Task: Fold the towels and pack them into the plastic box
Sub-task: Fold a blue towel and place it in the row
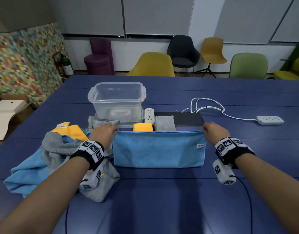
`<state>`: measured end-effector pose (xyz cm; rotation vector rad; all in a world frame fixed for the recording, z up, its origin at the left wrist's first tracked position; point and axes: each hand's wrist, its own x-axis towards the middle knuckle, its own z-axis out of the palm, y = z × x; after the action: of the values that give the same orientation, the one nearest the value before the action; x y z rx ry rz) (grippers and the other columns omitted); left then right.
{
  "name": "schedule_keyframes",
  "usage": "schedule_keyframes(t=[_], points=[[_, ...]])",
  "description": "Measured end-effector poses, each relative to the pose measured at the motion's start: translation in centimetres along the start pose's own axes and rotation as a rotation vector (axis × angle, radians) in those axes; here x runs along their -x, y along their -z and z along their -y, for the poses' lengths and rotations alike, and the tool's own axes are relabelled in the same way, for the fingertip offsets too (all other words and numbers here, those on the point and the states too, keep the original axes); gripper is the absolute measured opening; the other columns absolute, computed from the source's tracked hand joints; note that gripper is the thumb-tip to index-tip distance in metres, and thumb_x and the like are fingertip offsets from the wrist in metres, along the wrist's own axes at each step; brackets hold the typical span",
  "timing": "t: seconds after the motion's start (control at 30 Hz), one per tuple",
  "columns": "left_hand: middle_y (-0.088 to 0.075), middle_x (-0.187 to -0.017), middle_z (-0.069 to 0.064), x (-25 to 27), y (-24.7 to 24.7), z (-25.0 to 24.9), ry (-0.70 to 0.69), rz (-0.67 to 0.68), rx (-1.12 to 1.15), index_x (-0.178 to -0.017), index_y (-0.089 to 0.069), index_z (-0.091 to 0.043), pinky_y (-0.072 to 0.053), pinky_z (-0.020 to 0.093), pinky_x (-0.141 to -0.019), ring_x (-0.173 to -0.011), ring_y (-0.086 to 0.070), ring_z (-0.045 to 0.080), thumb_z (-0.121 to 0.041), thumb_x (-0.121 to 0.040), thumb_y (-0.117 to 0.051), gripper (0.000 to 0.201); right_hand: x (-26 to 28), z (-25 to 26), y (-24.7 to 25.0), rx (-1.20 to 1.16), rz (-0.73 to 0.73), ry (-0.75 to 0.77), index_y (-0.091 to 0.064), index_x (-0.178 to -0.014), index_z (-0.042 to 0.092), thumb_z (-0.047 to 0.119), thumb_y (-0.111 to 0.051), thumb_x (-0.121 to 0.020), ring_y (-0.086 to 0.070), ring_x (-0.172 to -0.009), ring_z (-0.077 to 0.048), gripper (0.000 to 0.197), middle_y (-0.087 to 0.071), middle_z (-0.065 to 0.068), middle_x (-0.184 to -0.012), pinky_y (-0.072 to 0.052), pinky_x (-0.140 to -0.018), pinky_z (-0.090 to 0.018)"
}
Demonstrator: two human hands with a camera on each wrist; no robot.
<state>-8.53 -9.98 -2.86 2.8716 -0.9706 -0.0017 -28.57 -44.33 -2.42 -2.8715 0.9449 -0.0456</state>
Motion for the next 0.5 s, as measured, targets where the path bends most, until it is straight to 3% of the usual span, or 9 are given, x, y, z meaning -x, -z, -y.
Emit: schedule_keyframes(t=[0.13, 0.23, 0.3, 0.37, 0.43, 0.5], points=[[-0.063, -0.103, 0.012, -0.6, 0.7, -0.2, 0.098, -0.051, 0.275, -0.107, -0.058, -0.010, -0.036, 0.030, -0.069, -0.097, -0.058, 0.031, -0.015, -0.091, -0.050, 0.019, -0.7, 0.1, 0.3, -0.058, 0.088, 0.007, -0.058, -0.110, 0.016, 0.013, -0.050, -0.086, -0.055, -0.104, -0.029, 0.025, -0.057, -0.009, -0.117, -0.045, -0.083, -0.035], [-0.064, -0.097, 0.014, 0.5, 1.2, -0.4, 0.091, -0.060, 0.437, -0.105, -0.057, -0.007, -0.029, 0.025, -0.067, -0.090, -0.059, 0.032, -0.012, -0.087, -0.053, 0.019, 0.3, 0.0, 1.1, -0.009, 0.094, 0.054, -0.065, -0.094, 0.017, 0.017, -0.049, -0.086, -0.057, -0.096, -0.030, 0.018, -0.063, -0.012, -0.108, -0.044, -0.078, -0.034], [-0.065, -0.101, 0.016, 1.5, 1.8, -0.5, 0.038, -0.048, 0.508, -0.098, -0.056, -0.010, -0.029, 0.027, -0.064, -0.080, -0.056, 0.028, -0.022, -0.082, -0.052, 0.021, 1.1, 0.0, 2.4, 0.047, 0.111, 0.063, -0.067, -0.086, 0.019, 0.020, -0.046, -0.086, -0.057, -0.093, -0.032, 0.021, -0.064, -0.014, -0.105, -0.040, -0.074, -0.031], [-0.064, -0.090, 0.017, 2.6, 2.8, -0.7, -0.010, -0.025, 0.568, -0.090, -0.055, -0.013, -0.034, 0.030, -0.060, -0.077, -0.055, 0.029, -0.036, -0.071, -0.044, 0.031, 1.8, 0.1, 4.2, 0.083, 0.117, 0.061, -0.065, -0.077, 0.020, 0.029, -0.039, -0.082, -0.055, -0.091, -0.031, 0.028, -0.062, -0.014, -0.099, -0.036, -0.072, -0.029], [-0.063, -0.081, 0.008, 2.9, 3.8, -0.8, -0.012, -0.011, 0.650, -0.087, -0.057, -0.012, -0.036, 0.017, -0.056, -0.078, -0.055, 0.028, -0.031, -0.071, -0.046, 0.028, 2.1, 0.3, 6.1, 0.098, 0.121, 0.053, -0.057, -0.067, 0.021, 0.032, -0.034, -0.078, -0.050, -0.085, -0.028, 0.028, -0.056, -0.012, -0.090, -0.035, -0.072, -0.028], [-0.057, -0.073, -0.008, 2.7, 4.6, -0.7, -0.017, 0.018, 0.644, -0.086, -0.057, -0.018, -0.035, 0.014, -0.056, -0.071, -0.051, 0.020, -0.035, -0.070, -0.045, 0.026, 1.9, 0.6, 7.3, 0.125, 0.150, 0.043, -0.065, -0.078, 0.020, 0.022, -0.041, -0.086, -0.052, -0.091, -0.029, 0.025, -0.051, -0.007, -0.088, -0.035, -0.074, -0.028]])
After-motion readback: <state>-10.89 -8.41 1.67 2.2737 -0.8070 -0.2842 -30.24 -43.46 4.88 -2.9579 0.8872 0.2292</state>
